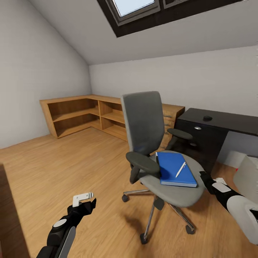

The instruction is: In the bedroom, organize the workspace by keeping the computer under the desk, ensuring the monitor is on the desk, placing the keyboard on the desk next to the monitor, placing the mouse on the desk next to the keyboard, moving the folder from the swivel chair onto the desk next to the mouse, stacking the notebook on top of the folder with the pen on top of the notebook, and positioning the swivel chair next to the desk.

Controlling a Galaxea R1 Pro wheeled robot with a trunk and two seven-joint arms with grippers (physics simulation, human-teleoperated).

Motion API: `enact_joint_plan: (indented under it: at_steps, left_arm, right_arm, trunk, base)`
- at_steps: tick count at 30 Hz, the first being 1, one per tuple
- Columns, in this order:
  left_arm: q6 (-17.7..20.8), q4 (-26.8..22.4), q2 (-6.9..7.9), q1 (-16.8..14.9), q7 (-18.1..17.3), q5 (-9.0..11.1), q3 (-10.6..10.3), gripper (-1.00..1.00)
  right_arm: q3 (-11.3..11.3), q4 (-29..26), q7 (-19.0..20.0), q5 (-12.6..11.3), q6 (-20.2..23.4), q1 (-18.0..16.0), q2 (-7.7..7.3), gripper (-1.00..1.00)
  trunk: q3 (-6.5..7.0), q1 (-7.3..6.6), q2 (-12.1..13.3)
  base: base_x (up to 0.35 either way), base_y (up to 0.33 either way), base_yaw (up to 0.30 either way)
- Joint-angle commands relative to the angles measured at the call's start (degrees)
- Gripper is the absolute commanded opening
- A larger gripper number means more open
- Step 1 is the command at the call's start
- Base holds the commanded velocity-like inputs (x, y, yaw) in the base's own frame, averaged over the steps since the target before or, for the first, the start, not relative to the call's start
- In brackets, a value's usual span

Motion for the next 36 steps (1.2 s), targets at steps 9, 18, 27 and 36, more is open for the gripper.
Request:
enact_joint_plan:
  at_steps: [9,18,27,36]
  left_arm:
    - [0.2,0.0,0.01,0.0,0.5,0.6,-0.1,1.00]
    - [0.2,0.0,0.01,0.0,0.5,0.5,-0.1,1.00]
    - [0.2,0.0,0.00,0.0,0.5,0.5,-0.1,1.00]
    - [0.2,0.0,0.01,0.0,0.5,0.5,-0.1,1.00]
  right_arm:
    - [-0.5,0.0,0.1,0.1,0.1,0.0,-0.01,1.00]
    - [-0.4,0.0,0.1,0.1,0.1,0.0,0.34,1.00]
    - [-0.4,0.1,0.2,0.1,0.1,0.0,1.15,1.00]
    - [-0.4,0.1,0.2,0.2,0.0,0.0,2.53,1.00]
  trunk:
    - [-0.06,-0.04,0.0]
    - [-0.06,-0.04,0.0]
    - [-0.06,-0.04,0.0]
    - [-0.06,-0.04,0.0]
  base:
    - [-0.250,-0.160,0.000]
    - [-0.237,-0.116,0.000]
    - [-0.109,-0.019,0.000]
    - [-0.012,-0.002,0.000]
